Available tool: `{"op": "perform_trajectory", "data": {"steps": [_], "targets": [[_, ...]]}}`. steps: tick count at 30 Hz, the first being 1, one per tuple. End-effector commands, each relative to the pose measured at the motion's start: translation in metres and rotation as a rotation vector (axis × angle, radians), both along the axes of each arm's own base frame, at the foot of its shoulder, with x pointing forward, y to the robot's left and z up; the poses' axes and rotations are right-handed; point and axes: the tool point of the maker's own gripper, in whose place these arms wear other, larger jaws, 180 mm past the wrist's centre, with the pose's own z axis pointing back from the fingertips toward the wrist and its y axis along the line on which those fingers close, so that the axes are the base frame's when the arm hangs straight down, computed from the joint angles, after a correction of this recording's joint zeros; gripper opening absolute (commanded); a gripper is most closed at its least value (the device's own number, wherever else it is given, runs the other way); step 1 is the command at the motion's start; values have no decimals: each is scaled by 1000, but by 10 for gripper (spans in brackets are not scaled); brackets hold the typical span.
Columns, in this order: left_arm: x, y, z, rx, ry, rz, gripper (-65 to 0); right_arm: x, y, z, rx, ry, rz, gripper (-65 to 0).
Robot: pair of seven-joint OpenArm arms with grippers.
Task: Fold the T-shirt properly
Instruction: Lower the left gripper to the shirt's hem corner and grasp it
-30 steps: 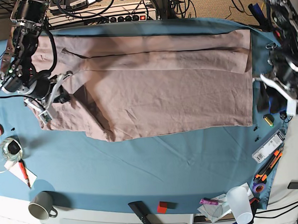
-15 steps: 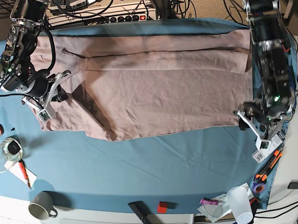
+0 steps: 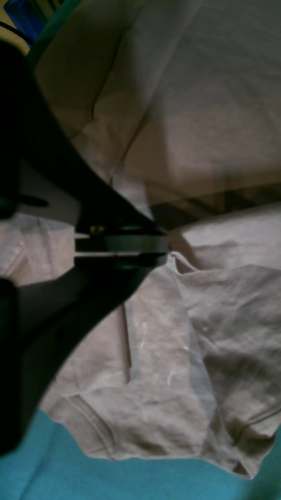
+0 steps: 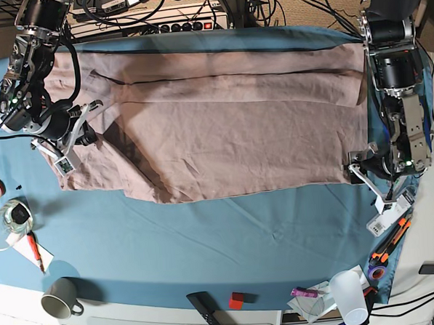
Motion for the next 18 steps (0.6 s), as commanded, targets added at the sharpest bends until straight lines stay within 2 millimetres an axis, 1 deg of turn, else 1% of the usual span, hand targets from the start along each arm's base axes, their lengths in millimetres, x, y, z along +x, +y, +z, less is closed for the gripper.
{"op": "perform_trajectory", "data": {"steps": [1, 4, 7, 9, 13, 14, 18], "targets": [[-1, -14, 1, -55, 19, -24, -236, 8, -2, 13, -4, -47, 6, -650], [0, -21, 4, -99, 11, -26, -253, 8, -2, 13, -3, -48, 6, -650], [0, -27, 6, -139, 6, -26, -327, 8, -2, 13, -3, -48, 6, -650], [1, -26, 6, -138, 7, -17, -405, 8, -2, 13, -3, -49, 6, -650], [-1, -19, 5, -129, 22, 17, -625, 10, -1, 15, 3, -61, 6, -650], [-2, -17, 5, -125, 30, 18, -650, 11, -1, 16, 6, -68, 7, -650], [-6, -9, 11, -93, 50, 7, -650, 14, 1, 19, 20, -91, 8, -650]]}}
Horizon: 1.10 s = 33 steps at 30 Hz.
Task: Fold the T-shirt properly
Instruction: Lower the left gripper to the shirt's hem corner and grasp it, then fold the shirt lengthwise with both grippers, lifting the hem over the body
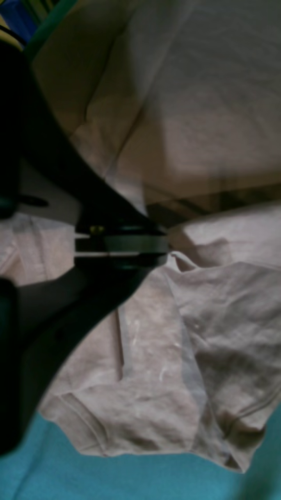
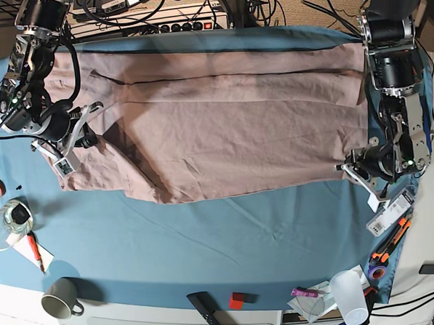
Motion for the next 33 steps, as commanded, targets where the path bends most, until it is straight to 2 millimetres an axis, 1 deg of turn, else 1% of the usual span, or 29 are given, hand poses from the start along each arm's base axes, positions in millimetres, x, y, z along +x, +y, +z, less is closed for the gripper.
{"op": "perform_trajectory", "data": {"steps": [1, 4, 7, 9, 10, 11, 12, 14, 18, 21, 23, 26, 31, 33], "targets": [[5, 10, 12, 37, -10, -2, -650, 10, 1, 16, 16, -61, 11, -650], [3, 13, 26, 64, -13, -25, -650, 10, 7, 18, 49, -71, 21, -650], [2, 5, 47, 57, -31, -61, -650, 11, 7, 21, 63, -80, 16, -650], [8, 3, 66, 65, -100, -88, -650, 12, 5, 26, 89, -99, 4, -650], [10, 2, 73, 64, -133, -95, -650, 12, 1, 29, 97, -108, -9, -650], [11, 1, 75, 55, -145, -96, -650, 12, -4, 31, 97, -111, -24, -650], [11, 1, 76, 43, -147, -93, -650, 11, -10, 33, 94, -114, -43, -650], [5, 0, 70, 26, -130, -90, -650, 6, -21, 36, 102, -118, -80, -650], [-11, 4, 58, 8, -83, -77, -650, -8, -29, 45, 196, -139, -122, -650], [-20, 11, 55, 0, -75, -50, -650, -18, -39, 46, 213, -128, -153, -650], [-27, 12, 57, -26, -90, -50, -650, -23, -43, 46, 222, -129, -169, -650], [-39, 8, 61, -73, -124, -81, -650, -29, -51, 46, 217, -126, -195, -650], [-54, 5, 72, -104, -177, -94, -650, -36, -63, 49, 211, -139, -236, -650], [-61, 0, 74, -113, -192, -133, -650, -38, -69, 51, 209, -147, -253, -650]]}}
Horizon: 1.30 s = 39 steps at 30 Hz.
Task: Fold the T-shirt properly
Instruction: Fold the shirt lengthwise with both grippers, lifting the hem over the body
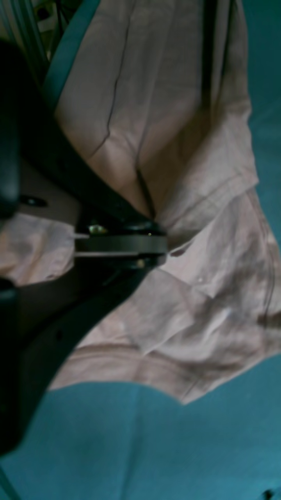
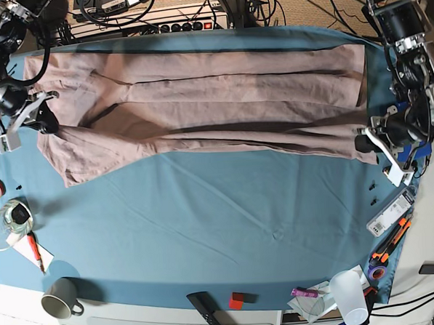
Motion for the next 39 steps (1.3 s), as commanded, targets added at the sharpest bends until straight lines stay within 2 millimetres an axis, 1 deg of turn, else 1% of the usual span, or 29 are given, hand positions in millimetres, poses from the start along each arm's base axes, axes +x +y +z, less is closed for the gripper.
{"op": "perform_trajectory", "data": {"steps": [1, 3, 10, 16, 19, 22, 24, 26, 29, 31, 36, 39], "targets": [[2, -2, 12, -10, -39, -23, -650, 4, -5, 16, -11, -53, -2, -650], [-5, -8, 11, -33, -32, -47, -650, 1, -10, 20, -2, -67, -19, -650], [-24, -12, 9, -5, -24, -67, -650, -17, -31, 31, 10, -98, -97, -650], [-38, -15, 9, 21, -22, -85, -650, -27, -43, 41, 23, -134, -139, -650], [-43, -11, 10, 29, -23, -74, -650, -31, -48, 43, 19, -140, -159, -650], [-47, -1, 13, 41, -32, -41, -650, -34, -54, 47, 12, -149, -179, -650], [-50, 5, 15, 34, -37, -18, -650, -34, -55, 48, 13, -156, -184, -650], [-53, 5, 18, 1, -45, -12, -650, -34, -54, 49, 18, -159, -181, -650], [-57, -5, 22, -40, -79, -72, -650, -36, -49, 47, 43, -162, -174, -650], [-58, -12, 27, -74, -101, -98, -650, -41, -46, 43, 57, -149, -174, -650], [-58, -13, 27, -79, -103, -98, -650, -56, -46, 31, 55, -91, -177, -650], [-61, -13, 24, -81, -93, -97, -650, -59, -46, 30, 53, -80, -179, -650]]}}
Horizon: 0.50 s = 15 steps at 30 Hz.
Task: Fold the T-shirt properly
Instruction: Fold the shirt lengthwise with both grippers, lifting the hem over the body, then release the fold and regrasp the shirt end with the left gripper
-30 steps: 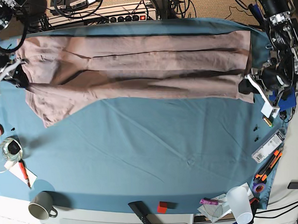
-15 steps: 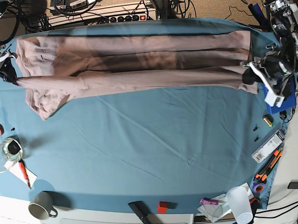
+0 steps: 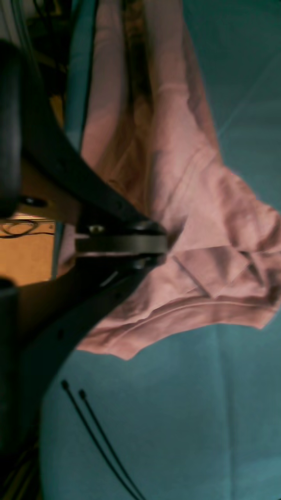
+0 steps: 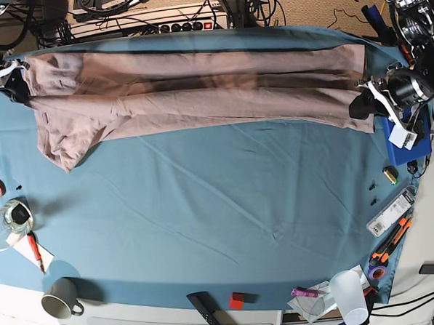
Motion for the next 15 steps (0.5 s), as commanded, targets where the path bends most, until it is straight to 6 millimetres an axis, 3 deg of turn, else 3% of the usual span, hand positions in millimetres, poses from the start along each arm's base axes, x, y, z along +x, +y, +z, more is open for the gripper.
{"op": "perform_trajectory", "data": {"steps": [1, 7, 15], "targets": [[2, 2, 8, 3, -28, -4, -650, 6, -3, 15, -24, -46, 11, -650], [-9, 2, -1, 3, 8, -4, -650, -1, -17, 14, -67, -19, -32, -650], [-9, 2, -1, 3, 7, -4, -650, -11, -28, 5, -114, 37, -76, -650]]}}
